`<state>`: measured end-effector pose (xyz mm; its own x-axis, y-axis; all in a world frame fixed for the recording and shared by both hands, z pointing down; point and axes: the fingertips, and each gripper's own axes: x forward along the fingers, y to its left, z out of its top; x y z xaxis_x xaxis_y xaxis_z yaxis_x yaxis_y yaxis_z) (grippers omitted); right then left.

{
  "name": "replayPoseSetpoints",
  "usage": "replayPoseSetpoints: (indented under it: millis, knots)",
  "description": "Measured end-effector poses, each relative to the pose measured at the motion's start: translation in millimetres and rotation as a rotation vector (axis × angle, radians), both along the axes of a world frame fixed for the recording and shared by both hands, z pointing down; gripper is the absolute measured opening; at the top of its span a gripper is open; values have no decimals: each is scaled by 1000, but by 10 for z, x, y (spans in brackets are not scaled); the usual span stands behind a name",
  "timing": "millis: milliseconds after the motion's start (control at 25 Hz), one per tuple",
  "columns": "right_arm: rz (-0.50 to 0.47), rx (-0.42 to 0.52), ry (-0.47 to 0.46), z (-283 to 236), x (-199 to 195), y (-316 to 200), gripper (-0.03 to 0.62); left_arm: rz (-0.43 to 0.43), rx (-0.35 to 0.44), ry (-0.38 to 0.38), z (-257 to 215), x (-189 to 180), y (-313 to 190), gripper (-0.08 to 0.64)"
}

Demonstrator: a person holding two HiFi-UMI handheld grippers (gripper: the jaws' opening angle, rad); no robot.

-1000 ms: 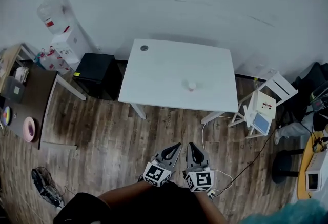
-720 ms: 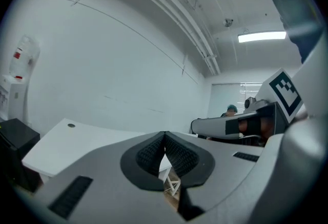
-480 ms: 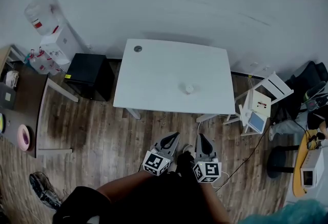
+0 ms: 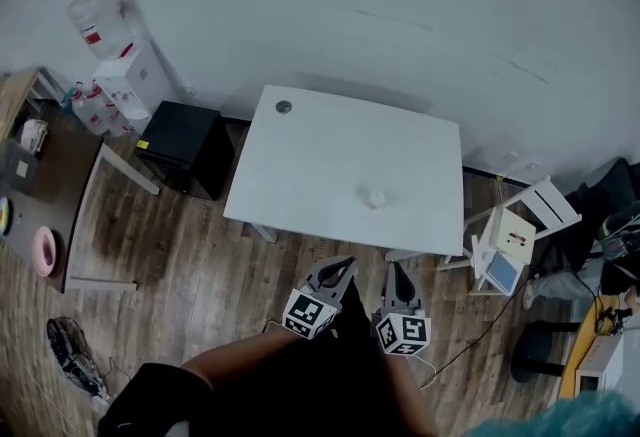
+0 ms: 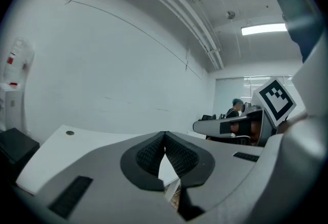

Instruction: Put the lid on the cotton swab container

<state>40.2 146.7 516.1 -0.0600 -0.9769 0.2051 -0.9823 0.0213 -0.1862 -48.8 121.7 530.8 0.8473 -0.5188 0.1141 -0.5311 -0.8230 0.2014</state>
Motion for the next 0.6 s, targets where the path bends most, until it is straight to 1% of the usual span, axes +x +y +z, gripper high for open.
replayPoseSetpoints:
  millis: [200, 280, 400, 480, 600]
  knots:
    - [-36, -6, 13, 26, 248, -454, 32, -25, -10, -13, 116, 220, -428, 12]
    - [-44, -12, 11, 22, 364, -660, 32, -36, -17, -35, 192, 321, -623, 12]
    - [-66, -24, -18, 47, 525, -903, 32, -51, -34, -86, 401, 491, -864, 14]
    - [-89, -28, -6, 67, 618, -1081, 32, -49, -43, -114, 520, 614, -1035, 14]
    - [-113, -39, 29, 153, 794, -1313, 32, -57, -56, -133, 654, 797, -1259, 14]
